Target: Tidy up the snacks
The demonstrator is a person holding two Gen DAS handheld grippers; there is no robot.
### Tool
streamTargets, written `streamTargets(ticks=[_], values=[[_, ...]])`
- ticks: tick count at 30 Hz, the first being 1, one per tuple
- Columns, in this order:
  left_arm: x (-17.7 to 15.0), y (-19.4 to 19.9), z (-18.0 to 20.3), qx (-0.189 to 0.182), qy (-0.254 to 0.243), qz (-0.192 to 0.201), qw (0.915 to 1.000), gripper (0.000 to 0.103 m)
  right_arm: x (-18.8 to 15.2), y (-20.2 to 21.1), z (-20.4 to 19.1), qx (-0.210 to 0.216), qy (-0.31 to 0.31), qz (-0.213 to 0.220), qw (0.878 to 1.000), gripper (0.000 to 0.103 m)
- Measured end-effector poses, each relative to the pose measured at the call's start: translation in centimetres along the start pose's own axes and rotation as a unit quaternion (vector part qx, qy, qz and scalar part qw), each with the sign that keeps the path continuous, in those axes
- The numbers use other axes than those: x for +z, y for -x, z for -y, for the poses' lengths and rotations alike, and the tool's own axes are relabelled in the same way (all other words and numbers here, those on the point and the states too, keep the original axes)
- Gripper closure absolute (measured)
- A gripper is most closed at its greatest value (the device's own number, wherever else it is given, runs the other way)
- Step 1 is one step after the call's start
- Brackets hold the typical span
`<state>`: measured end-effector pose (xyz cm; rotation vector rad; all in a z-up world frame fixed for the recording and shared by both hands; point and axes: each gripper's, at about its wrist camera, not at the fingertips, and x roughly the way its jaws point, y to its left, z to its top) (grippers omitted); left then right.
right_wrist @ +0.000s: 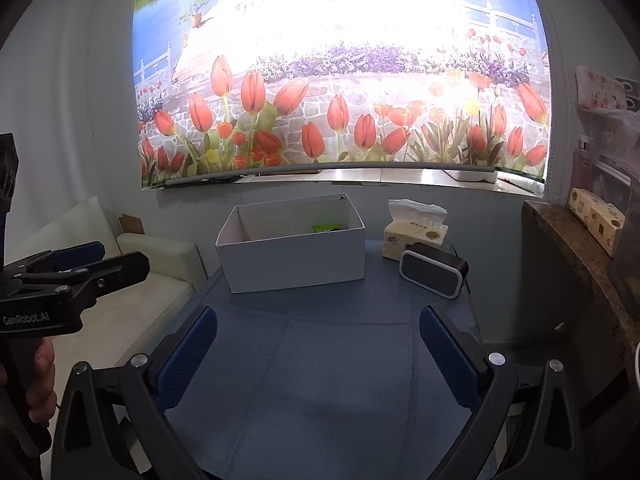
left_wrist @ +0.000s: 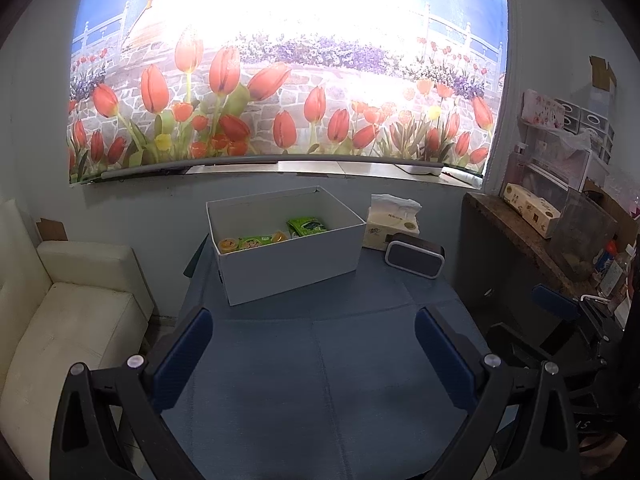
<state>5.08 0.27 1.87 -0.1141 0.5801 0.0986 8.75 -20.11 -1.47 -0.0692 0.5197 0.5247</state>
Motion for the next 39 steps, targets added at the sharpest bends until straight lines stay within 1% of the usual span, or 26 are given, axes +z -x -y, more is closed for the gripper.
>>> streamTargets(ticks=[10, 21, 39], values=[[-0.1, -0.1, -0.1, -0.003, 0.000, -0.005, 1.0000, 0.000, 0.0, -0.4, -0.4, -0.001, 0.010, -0.007, 1.000, 0.000], [-0.8, -0.2, 0.1, -0.002, -0.010, -0.010, 0.9999, 0.000, 0.7, 0.2, -0.6, 0.002, 0.009, 0.004, 1.000, 0.000], [-1.6, 0.4, -0.5, -0.004, -0.008, -0.014, 0.9999, 0.000, 0.9, 0.1, -0.3, -0.001, 0.008, 0.001, 1.000, 0.000]])
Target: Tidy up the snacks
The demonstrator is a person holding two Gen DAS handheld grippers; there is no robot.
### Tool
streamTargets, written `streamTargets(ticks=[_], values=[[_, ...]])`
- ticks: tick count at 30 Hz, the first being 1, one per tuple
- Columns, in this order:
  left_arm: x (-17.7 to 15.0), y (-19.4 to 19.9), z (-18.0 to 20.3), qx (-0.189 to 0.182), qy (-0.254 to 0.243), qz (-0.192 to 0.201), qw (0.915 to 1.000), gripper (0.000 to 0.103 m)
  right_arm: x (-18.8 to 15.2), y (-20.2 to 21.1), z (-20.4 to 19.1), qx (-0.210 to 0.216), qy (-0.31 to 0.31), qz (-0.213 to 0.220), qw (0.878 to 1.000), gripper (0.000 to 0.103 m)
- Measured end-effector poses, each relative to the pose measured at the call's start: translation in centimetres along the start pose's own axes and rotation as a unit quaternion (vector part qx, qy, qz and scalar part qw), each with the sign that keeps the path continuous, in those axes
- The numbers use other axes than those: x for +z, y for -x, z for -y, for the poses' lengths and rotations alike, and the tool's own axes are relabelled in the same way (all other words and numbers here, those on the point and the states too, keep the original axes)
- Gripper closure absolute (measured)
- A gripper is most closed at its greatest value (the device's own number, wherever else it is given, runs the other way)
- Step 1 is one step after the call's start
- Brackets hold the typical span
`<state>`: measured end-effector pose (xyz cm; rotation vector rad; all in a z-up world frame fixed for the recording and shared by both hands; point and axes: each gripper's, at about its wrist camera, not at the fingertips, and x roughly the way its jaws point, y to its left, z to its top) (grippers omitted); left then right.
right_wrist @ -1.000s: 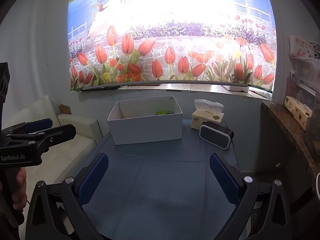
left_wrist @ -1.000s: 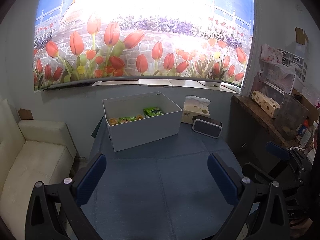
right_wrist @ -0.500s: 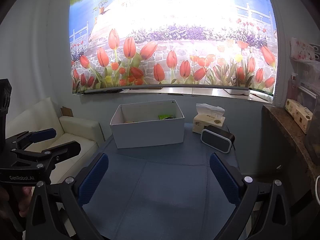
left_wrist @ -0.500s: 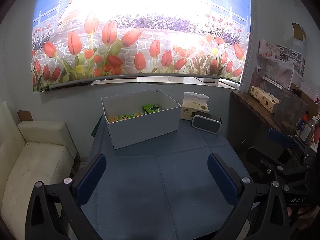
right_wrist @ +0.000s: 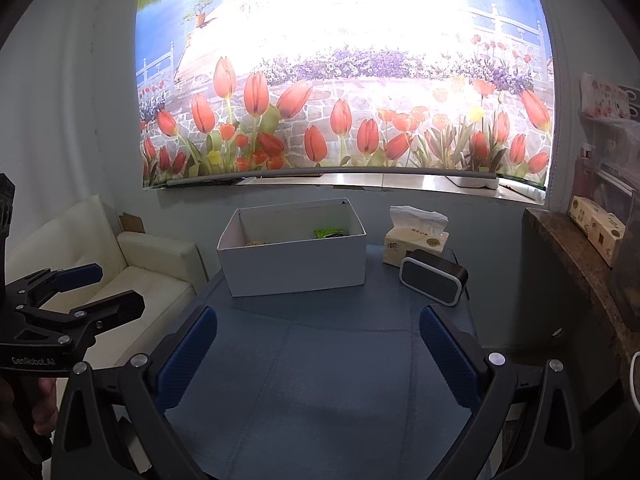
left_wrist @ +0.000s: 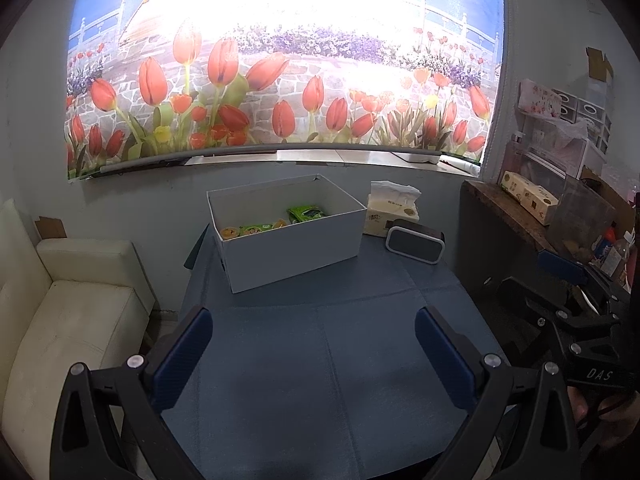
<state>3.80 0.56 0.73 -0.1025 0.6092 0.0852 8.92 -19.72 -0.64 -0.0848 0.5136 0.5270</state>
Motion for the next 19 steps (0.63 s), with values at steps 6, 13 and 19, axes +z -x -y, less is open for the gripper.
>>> streamTargets(ticks=[6, 13, 19], values=[[0.17, 0.02, 0.00, -0.006, 0.000, -0.001, 1.0000, 0.000, 0.02, 0.00, -0.08, -0.001, 0.004, -0.002, 1.000, 0.000], [0.14, -0.02, -0.17, -0.008, 0.005, -0.003, 0.9999, 0.000, 0.10, -0.04, 0.01, -0.001, 0.003, -0.002, 1.000, 0.000], [0.26, 0.23, -0.13, -0.009, 0.006, 0.003, 0.9999, 0.000, 0.12, -0.13, -0.21, 0.001, 0.003, -0.003, 1.000, 0.000]])
